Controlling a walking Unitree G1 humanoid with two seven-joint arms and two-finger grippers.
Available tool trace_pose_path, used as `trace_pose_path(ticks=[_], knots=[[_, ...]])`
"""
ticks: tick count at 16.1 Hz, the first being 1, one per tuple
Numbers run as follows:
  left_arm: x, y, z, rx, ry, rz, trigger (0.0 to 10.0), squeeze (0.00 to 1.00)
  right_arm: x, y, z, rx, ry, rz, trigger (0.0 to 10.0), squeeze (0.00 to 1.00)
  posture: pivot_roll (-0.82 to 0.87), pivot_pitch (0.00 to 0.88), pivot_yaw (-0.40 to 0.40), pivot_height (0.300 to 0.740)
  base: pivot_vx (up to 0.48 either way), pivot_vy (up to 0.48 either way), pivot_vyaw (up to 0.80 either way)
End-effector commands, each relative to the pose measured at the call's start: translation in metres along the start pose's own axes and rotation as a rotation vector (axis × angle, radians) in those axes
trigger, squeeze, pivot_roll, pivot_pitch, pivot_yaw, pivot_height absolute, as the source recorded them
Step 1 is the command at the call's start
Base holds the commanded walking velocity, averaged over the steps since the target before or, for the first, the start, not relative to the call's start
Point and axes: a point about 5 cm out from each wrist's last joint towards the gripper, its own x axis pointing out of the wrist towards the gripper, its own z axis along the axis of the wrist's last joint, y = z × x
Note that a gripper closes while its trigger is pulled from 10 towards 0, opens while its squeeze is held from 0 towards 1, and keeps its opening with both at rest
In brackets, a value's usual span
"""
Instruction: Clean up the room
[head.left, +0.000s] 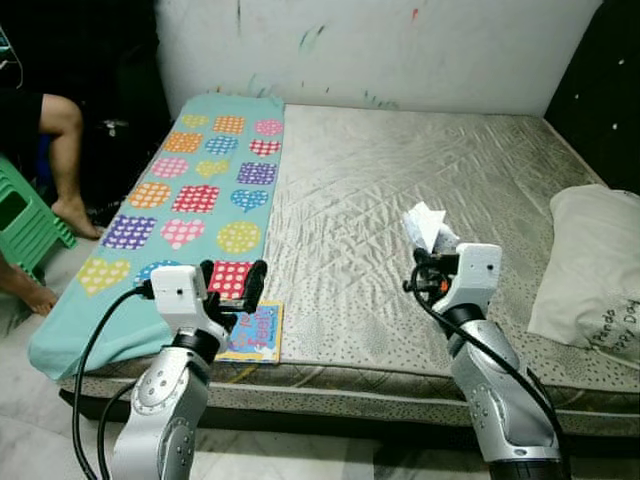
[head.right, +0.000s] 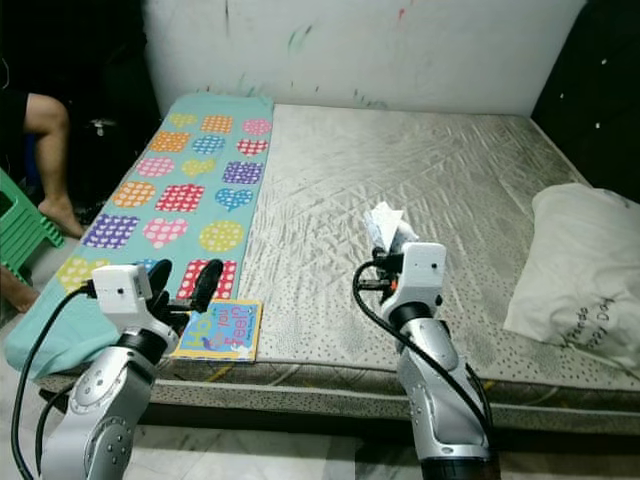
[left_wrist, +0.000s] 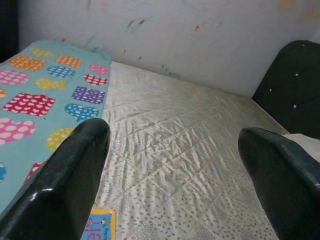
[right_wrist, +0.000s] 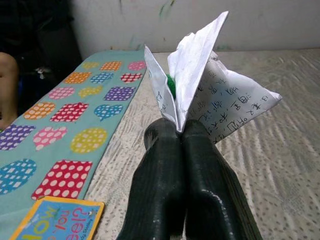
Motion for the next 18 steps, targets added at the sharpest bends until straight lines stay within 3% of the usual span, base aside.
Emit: trace_pose_path(ticks=[1, 18], knots=[[-0.0002, -0.0012, 0.0025, 0.004, -0.003, -0.009, 10.0, 0.0, -0.0004, -0.0005, 0.0032, -0.004, -0.015, -0.004, 10.0, 0.0, -0.05, 0.0, -0.016, 0.74, 0.33, 0.0, 0.0], [0.0004, -0.0027, 0.0022, 0.005, 0.001, -0.022, 10.0, 0.0, -0.0005, -0.0005, 0.0021, -0.001, -0.018, -0.007, 10.0, 0.0, -0.04, 0.0, -0.011, 0.74, 0.333, 0.0, 0.0]])
